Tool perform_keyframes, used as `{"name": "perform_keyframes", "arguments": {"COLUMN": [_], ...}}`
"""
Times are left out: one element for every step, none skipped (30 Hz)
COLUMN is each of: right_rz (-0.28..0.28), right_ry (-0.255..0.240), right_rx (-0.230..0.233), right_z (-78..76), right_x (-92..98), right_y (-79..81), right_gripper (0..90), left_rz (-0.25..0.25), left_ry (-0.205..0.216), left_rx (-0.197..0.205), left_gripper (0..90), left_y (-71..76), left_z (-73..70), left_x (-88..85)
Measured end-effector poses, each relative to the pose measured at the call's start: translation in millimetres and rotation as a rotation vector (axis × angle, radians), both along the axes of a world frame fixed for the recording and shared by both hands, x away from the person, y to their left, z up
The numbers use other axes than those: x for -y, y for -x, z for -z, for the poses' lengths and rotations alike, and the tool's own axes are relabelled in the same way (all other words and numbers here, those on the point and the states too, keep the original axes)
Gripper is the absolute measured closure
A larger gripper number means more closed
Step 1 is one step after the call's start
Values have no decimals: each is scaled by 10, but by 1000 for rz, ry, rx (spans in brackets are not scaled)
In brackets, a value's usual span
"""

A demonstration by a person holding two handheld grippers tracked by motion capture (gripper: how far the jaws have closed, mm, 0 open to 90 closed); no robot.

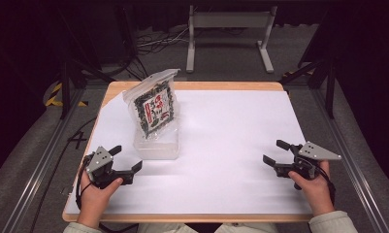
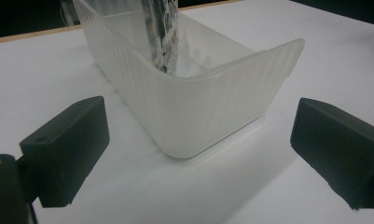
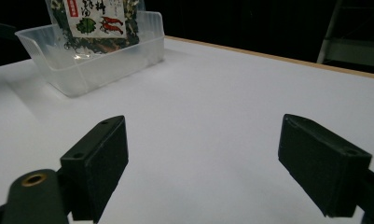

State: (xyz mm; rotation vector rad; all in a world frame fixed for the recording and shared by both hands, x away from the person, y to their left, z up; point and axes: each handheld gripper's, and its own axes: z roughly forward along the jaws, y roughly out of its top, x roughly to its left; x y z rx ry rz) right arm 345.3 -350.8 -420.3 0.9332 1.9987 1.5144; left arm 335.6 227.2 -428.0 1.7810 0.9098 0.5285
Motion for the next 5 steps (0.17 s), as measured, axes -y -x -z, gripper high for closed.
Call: {"name": "perform_keyframes", "arguments": {"right_rz": [2, 3, 3, 4, 3], "right_ry": [1, 3, 0, 0, 1], "right_rx": [8, 10, 8, 4, 3], "right_z": [-4, -5, -3, -1, 1], "right_x": [2, 3, 2, 2, 2], "right_y": [-1, -1, -2, -2, -3], "right_gripper": [161, 160, 158, 155, 154], "left_rz": [-1, -9, -16, -19, -22], "left_ry": [0, 2, 9, 14, 15], "left_rx": [1, 3, 7, 7, 6], "left_gripper": [53, 53, 52, 54, 54], "left_y": [1, 6, 10, 11, 11], "left_z": [-2, -5, -9, -14, -18], "left_x": [-3, -8, -12, -19, -24]}}
